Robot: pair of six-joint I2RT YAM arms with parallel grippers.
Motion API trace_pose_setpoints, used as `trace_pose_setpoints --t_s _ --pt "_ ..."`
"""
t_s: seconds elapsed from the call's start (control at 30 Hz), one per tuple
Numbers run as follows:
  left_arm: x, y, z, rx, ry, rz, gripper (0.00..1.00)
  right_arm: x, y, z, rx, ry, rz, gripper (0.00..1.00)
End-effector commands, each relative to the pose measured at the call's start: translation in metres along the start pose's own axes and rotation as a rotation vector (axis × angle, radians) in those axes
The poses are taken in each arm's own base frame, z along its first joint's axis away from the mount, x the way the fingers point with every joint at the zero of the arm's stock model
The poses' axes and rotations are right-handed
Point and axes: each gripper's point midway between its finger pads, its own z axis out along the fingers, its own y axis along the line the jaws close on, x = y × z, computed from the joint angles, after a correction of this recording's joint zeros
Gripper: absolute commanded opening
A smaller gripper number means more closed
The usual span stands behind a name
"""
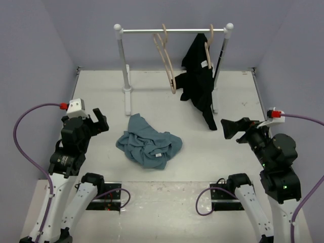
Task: Place the t-shirt on the hanger
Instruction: Pick up the hanger from the clothesline.
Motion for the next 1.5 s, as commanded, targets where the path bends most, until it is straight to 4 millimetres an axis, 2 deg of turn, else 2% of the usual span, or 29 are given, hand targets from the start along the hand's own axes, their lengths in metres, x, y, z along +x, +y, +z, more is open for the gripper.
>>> trace_pose_setpoints --t_s 0.0,0.13,0.23,0.37,0.4,0.43,0.47,0.5,0.53,0.57,0.6,0.63,0.67,0.7,0.73,0.8,0.83,0.9,1.03,1.17,1.23,1.3,1.33,1.4,1.47 --pt "-0.010 -0.006 0.002 0.020 -0.042 -0.029 1.00 -0.018 0.014 0.001 -0.052 -0.051 0.009 0.99" --pt "-0.010 -0.006 0.002 0.021 -0.042 -0.029 1.00 -0.027 0.029 0.001 -0.129 -0.076 0.012 0.99" --pt "-0.010 -0.007 0.002 0.021 -0.042 -0.029 1.00 -0.036 0.044 0.015 -0.186 -0.043 0.039 0.99" --pt "-0.008 -0.007 0.003 0.028 -0.040 -0.027 1.00 -0.046 0.071 0.052 -0.301 0.043 0.054 0.99" --pt "-0.008 -0.008 0.004 0.028 -0.038 -0.026 1.00 -0.052 0.082 0.069 -0.311 0.069 0.039 0.99" --pt "-0.007 -0.008 0.004 0.028 -0.034 -0.025 1.00 -0.064 0.099 0.069 -0.348 0.065 -0.003 0.99" --pt "-0.007 -0.008 0.005 0.028 -0.034 -0.025 1.00 -0.047 0.099 0.087 -0.327 0.128 -0.028 0.99" --pt "-0.006 -0.008 0.005 0.027 -0.029 -0.024 1.00 -0.066 0.112 0.093 -0.335 0.109 -0.061 0.99" --pt "-0.006 -0.008 0.005 0.028 -0.029 -0.024 1.00 -0.045 0.107 0.114 -0.300 0.187 -0.083 0.99" --pt "-0.007 -0.008 0.006 0.026 -0.030 -0.025 1.00 -0.038 0.107 0.142 -0.245 0.261 -0.105 0.99" --pt "-0.007 -0.008 0.006 0.024 -0.030 -0.026 1.00 -0.055 0.117 0.155 -0.235 0.243 -0.144 0.99" --pt "-0.007 -0.008 0.006 0.024 -0.030 -0.027 1.00 -0.055 0.115 0.171 -0.189 0.257 -0.169 0.99" --pt "-0.006 -0.007 0.005 0.021 -0.030 -0.027 1.00 -0.042 0.106 0.197 -0.114 0.306 -0.210 0.96" --pt "-0.007 -0.007 0.005 0.022 -0.033 -0.029 1.00 -0.021 0.096 0.226 -0.051 0.366 -0.237 0.93" --pt "-0.006 -0.007 0.005 0.022 -0.033 -0.031 1.00 -0.011 0.097 0.238 -0.040 0.393 -0.262 0.90" --pt "-0.006 -0.007 0.005 0.023 -0.033 -0.031 1.00 -0.011 0.106 0.252 -0.038 0.397 -0.293 0.84" --pt "-0.005 -0.008 0.005 0.025 -0.031 -0.030 1.00 0.004 0.105 0.268 -0.011 0.423 -0.328 0.82" --pt "-0.005 -0.008 0.007 0.025 -0.027 -0.029 1.00 0.010 0.111 0.287 0.010 0.428 -0.371 0.77" --pt "-0.004 -0.009 0.008 0.026 -0.021 -0.027 1.00 0.037 0.106 0.309 0.037 0.491 -0.404 0.61" --pt "-0.004 -0.009 0.008 0.026 -0.021 -0.028 1.00 0.056 0.099 0.315 0.048 0.525 -0.406 0.43" --pt "-0.004 -0.009 0.008 0.026 -0.021 -0.029 1.00 0.059 0.098 0.314 0.045 0.526 -0.399 0.35" --pt "-0.003 -0.008 0.008 0.025 -0.019 -0.027 1.00 0.064 0.097 0.311 0.045 0.531 -0.388 0.20" --pt "-0.003 -0.008 0.008 0.023 -0.020 -0.027 1.00 0.061 0.098 0.310 0.042 0.522 -0.382 0.15" --pt "-0.003 -0.008 0.008 0.023 -0.018 -0.028 1.00 0.057 0.100 0.308 0.036 0.514 -0.374 0.01" --pt "-0.002 -0.008 0.009 0.019 -0.015 -0.027 1.00 0.055 0.103 0.306 0.025 0.509 -0.365 0.00"
